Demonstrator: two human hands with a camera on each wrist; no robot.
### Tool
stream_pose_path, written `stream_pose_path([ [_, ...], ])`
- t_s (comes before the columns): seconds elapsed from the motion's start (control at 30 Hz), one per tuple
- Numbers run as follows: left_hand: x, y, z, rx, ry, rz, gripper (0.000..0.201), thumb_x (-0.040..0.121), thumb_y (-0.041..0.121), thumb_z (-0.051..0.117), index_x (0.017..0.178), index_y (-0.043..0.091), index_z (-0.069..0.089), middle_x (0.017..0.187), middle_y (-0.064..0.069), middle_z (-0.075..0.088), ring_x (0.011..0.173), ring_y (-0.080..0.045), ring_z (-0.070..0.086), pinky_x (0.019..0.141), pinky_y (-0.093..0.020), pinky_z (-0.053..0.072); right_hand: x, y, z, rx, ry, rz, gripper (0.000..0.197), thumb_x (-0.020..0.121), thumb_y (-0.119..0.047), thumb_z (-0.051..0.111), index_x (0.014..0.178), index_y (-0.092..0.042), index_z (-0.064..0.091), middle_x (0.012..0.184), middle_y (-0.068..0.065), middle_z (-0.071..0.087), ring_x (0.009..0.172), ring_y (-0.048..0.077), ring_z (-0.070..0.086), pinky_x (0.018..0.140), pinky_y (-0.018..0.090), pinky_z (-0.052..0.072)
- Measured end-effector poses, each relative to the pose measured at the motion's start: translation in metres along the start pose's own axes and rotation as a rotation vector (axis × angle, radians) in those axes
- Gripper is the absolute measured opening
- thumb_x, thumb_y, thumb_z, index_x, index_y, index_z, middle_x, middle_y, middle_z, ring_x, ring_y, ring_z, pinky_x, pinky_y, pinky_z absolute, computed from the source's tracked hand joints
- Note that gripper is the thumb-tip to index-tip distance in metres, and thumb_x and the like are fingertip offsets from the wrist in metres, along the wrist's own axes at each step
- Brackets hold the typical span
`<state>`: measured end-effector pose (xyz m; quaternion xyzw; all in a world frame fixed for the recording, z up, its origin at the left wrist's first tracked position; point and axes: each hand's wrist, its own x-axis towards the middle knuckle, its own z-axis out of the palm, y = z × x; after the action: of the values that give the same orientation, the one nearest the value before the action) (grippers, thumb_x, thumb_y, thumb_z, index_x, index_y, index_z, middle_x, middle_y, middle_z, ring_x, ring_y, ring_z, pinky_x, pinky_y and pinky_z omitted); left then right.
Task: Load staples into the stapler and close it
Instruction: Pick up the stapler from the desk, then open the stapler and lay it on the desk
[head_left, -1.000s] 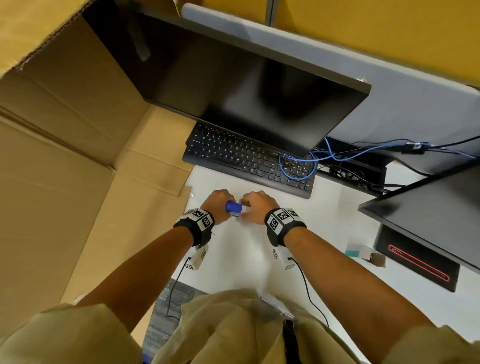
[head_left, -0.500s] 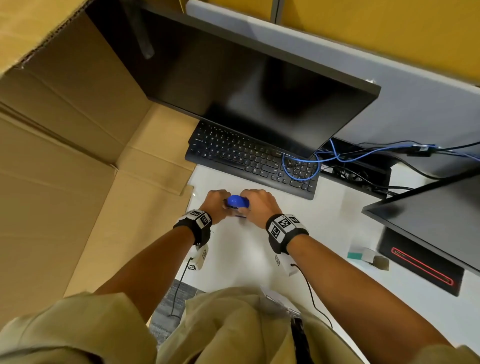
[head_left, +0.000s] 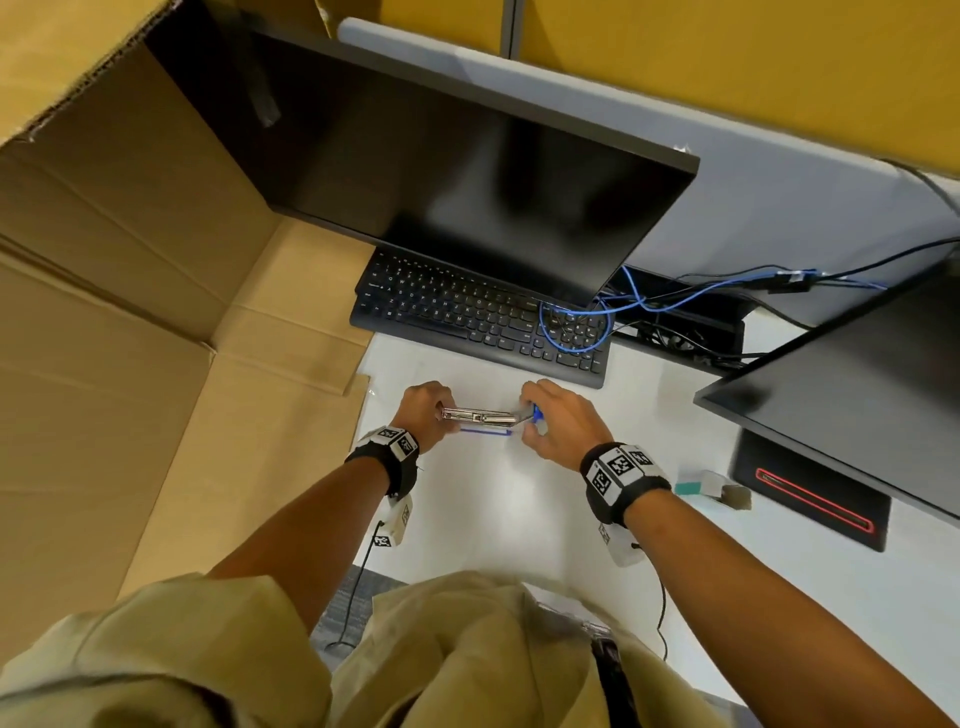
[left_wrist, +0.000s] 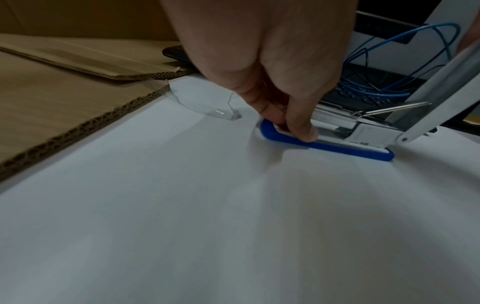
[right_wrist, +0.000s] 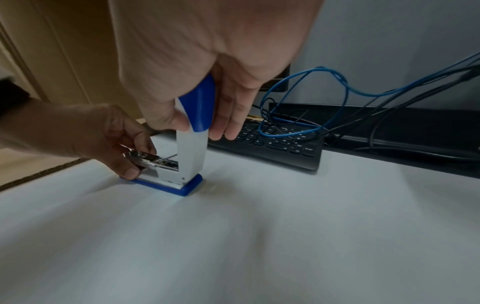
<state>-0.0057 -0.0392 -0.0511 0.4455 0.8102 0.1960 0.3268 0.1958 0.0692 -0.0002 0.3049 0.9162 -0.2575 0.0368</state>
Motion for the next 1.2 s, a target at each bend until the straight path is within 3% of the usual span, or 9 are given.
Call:
stream_pose_path([
  [0.3,-0.002,-0.001,0.005,-0.003,0.012,0.01,0.017,0.068,0.01,0.082,0.078,0.008,0.068,0.087,-0.011,0.067,0.076,-0.025,0.061,0.068,-0.033,0.053,-0.02,0.026,0.011,-0.111,-0.019,0.199,0.015,0.081,-0.019,0.059,0.095,-0.015,0.054,0.083,0.008,0.067,0.074,0.03,0.06,0.063,0.036,0.051],
  [0.47,0.0,-0.001,0.008,0.008,-0.026,0.053,0.017,0.068,0.008,0.081,0.079,0.006,0.067,0.085,-0.012,0.067,0.071,-0.019,0.055,0.063,-0.024,0.043,-0.032,0.037,0.028,-0.088,-0.093,0.267,0.018,0.085,-0.019,0.057,0.103,-0.017,0.057,0.089,0.012,0.068,0.078,0.034,0.062,0.067,0.035,0.049],
  [0.77,0.004,-0.002,0.011,0.083,-0.061,0.052,0.018,0.072,0.01,0.078,0.079,0.01,0.062,0.085,-0.002,0.059,0.074,-0.018,0.054,0.057,-0.014,0.038,-0.031,0.043,0.033,-0.077,-0.06,0.251,0.016,0.089,-0.02,0.056,0.105,-0.016,0.056,0.091,0.012,0.069,0.079,0.032,0.064,0.067,0.036,0.052],
  [1.0,0.008,0.009,0.014,0.241,-0.149,0.145,0.023,0.072,0.014,0.076,0.087,0.012,0.06,0.095,-0.007,0.061,0.082,-0.018,0.051,0.069,-0.025,0.041,-0.043,0.054,0.02,-0.044,-0.013,0.273,0.018,0.085,-0.021,0.062,0.102,-0.015,0.06,0.096,0.01,0.068,0.085,0.032,0.064,0.072,0.038,0.055],
  [1.1,0.007,0.015,0.023,0.304,-0.148,0.188,0.025,0.071,0.017,0.076,0.091,0.013,0.06,0.096,-0.007,0.061,0.087,-0.021,0.053,0.071,-0.025,0.041,-0.061,0.07,0.014,-0.071,0.019,0.291,0.027,0.086,-0.022,0.064,0.112,-0.014,0.062,0.111,0.011,0.067,0.1,0.032,0.063,0.088,0.04,0.054],
  [1.2,0.007,0.022,0.03,0.34,-0.121,0.181,0.02,0.072,0.015,0.073,0.088,0.015,0.061,0.094,-0.006,0.063,0.088,-0.022,0.054,0.071,-0.028,0.044,-0.081,0.089,0.007,-0.151,-0.008,0.34,0.043,0.084,-0.026,0.067,0.125,-0.018,0.056,0.132,0.008,0.058,0.125,0.027,0.05,0.116,0.04,0.027],
])
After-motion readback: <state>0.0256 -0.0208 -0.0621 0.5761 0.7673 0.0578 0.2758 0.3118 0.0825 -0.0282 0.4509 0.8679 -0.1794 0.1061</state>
